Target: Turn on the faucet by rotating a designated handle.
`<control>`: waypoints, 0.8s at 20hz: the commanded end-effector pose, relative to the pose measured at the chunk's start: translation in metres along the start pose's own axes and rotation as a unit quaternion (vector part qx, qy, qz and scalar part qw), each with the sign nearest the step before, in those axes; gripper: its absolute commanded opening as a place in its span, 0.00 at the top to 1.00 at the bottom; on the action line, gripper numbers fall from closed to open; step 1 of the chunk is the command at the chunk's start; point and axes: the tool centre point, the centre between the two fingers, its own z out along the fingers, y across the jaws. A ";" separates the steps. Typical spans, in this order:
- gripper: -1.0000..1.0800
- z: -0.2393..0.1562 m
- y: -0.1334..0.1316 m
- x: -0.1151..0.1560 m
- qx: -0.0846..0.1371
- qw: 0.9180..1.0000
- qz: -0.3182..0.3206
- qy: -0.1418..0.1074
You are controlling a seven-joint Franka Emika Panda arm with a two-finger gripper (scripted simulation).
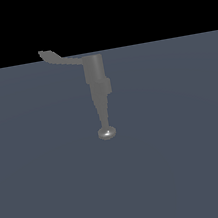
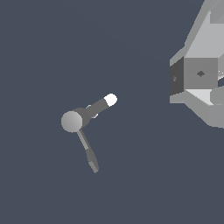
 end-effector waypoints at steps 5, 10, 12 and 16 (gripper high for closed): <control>1.00 0.021 -0.021 0.025 0.005 0.997 0.072 -0.010; 1.00 0.039 -0.038 0.043 0.004 0.992 0.128 -0.016; 1.00 0.046 -0.044 0.050 0.003 0.988 0.151 -0.018; 1.00 0.063 -0.058 0.063 0.000 0.980 0.196 -0.021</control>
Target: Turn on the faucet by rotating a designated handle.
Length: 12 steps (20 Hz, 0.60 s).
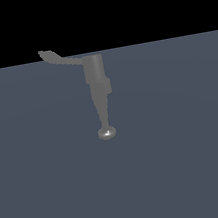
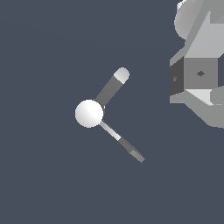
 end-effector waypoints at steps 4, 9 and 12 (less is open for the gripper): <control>1.00 0.023 -0.024 0.010 -0.005 0.998 0.064 -0.001; 1.00 0.045 -0.045 0.018 -0.011 0.993 0.121 0.001; 1.00 0.059 -0.057 0.022 -0.015 0.988 0.154 0.004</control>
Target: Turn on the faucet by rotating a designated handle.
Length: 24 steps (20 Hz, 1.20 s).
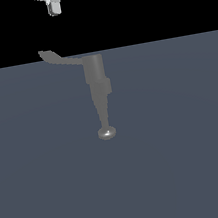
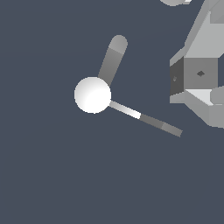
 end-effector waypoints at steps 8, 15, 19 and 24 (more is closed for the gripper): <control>1.00 0.044 -0.040 -0.001 -0.010 0.994 0.108 0.017; 1.00 0.070 -0.061 -0.003 -0.013 0.985 0.168 0.032; 1.00 0.080 -0.069 -0.004 -0.013 0.981 0.190 0.039; 1.00 0.087 -0.074 -0.005 -0.013 0.978 0.205 0.044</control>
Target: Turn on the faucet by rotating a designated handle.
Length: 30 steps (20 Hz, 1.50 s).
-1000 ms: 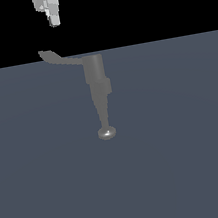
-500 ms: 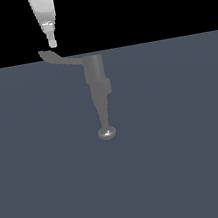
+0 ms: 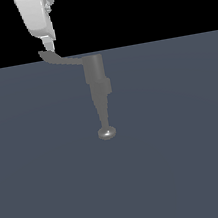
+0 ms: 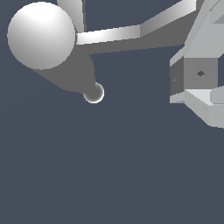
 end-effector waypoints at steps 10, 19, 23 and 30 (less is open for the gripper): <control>1.00 0.003 0.006 -0.001 0.000 1.000 0.007 0.002; 1.00 0.003 0.031 -0.001 0.000 1.000 0.007 0.002; 1.00 0.003 0.043 -0.001 0.000 1.000 0.007 0.002; 1.00 0.003 0.063 0.000 0.001 1.000 0.007 0.002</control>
